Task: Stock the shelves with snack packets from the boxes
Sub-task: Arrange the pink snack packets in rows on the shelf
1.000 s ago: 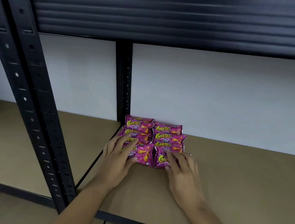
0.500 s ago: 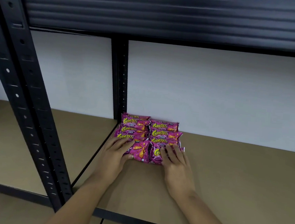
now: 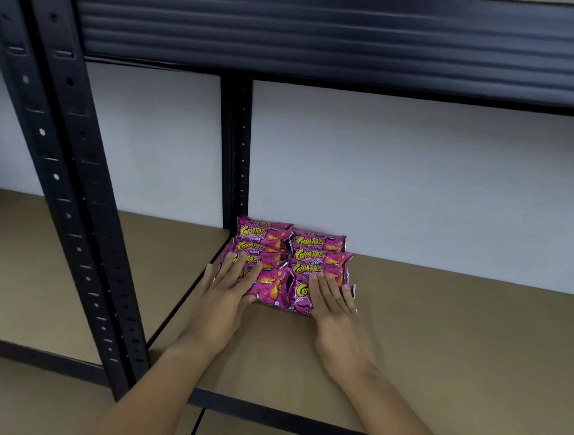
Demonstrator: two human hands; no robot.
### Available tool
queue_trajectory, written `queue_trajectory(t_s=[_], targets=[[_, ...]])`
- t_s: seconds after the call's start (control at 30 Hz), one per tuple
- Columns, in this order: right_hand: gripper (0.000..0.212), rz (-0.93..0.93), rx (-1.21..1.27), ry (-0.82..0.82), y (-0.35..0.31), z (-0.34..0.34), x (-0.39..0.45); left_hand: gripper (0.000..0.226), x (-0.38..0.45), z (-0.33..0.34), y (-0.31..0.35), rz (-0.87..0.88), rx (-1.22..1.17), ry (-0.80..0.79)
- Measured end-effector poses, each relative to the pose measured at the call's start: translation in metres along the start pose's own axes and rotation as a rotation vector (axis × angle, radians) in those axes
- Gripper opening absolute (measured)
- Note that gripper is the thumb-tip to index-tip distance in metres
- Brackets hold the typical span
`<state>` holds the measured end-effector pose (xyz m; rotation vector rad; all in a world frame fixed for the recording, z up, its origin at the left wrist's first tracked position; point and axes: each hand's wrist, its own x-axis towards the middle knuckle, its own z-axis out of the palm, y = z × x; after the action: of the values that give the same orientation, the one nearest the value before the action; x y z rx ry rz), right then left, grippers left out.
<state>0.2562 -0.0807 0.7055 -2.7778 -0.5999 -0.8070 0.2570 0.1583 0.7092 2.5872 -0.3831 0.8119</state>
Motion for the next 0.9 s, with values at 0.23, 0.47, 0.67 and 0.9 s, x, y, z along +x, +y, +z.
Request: queue_trajectory(t_s=[0.23,0.47,0.67,0.9], targets=[[0.061,-0.060,0.129,0.106,-0.005,0.004,-0.027,0.054,-0.035,-0.023,0.032,-0.080,-0.070,-0.046],[0.031,-0.070,0.290,0.114,-0.019,-0.049,-0.091,0.034,-0.091,-0.044,0.094,-0.072,0.033,0.092],[0.011,-0.202,0.337,0.137,-0.024,-0.082,-0.159,0.013,-0.152,-0.039,0.143,-0.027,-0.006,0.117],[0.012,-0.161,0.272,0.050,-0.009,-0.010,-0.248,0.022,-0.244,0.045,0.140,-0.133,-0.027,-0.072]])
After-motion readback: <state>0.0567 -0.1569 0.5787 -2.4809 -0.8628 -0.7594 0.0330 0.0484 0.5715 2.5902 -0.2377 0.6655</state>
